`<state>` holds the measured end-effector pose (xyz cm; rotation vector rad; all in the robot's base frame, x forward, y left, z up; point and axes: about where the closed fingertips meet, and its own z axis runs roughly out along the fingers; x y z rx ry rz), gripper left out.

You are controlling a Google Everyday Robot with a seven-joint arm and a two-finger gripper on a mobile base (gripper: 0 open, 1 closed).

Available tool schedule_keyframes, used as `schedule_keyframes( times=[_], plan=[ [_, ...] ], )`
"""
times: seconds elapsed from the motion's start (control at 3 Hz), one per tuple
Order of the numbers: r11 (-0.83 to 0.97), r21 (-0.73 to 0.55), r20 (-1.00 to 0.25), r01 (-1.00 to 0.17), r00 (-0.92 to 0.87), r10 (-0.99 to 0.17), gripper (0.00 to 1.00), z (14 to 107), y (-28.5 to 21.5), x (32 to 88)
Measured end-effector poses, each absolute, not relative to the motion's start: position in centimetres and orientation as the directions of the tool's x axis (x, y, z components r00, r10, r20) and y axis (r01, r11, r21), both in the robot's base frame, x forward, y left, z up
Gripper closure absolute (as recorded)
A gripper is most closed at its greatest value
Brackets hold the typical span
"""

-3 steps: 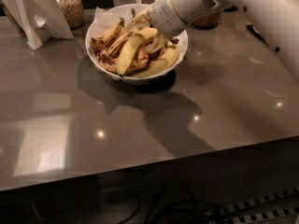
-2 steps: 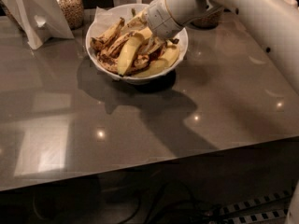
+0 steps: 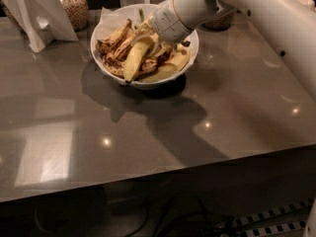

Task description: Pick banana from white bowl

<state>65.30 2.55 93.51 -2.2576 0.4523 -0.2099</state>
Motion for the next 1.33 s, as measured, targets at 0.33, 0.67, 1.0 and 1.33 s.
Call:
schedule_keyframes(
  times=[0.33,0.67,1.0,1.33],
  plan=[
    [-0.616,-0.747,0.029,-0.251,0.913,-0.408,1.0,94.9,1.4,64.6],
    [-0.625,-0.741,0.069,-0.245,0.898,-0.435,1.0,97.0,-0.1,63.8],
    [-0.617,-0.734,0.073,-0.283,0.871,-0.486,1.0,98.6,-2.4,62.8],
    [-0.556,-0.743,-0.004,-0.372,0.833,-0.553,1.0,99.7,-5.4,60.9]
  ],
)
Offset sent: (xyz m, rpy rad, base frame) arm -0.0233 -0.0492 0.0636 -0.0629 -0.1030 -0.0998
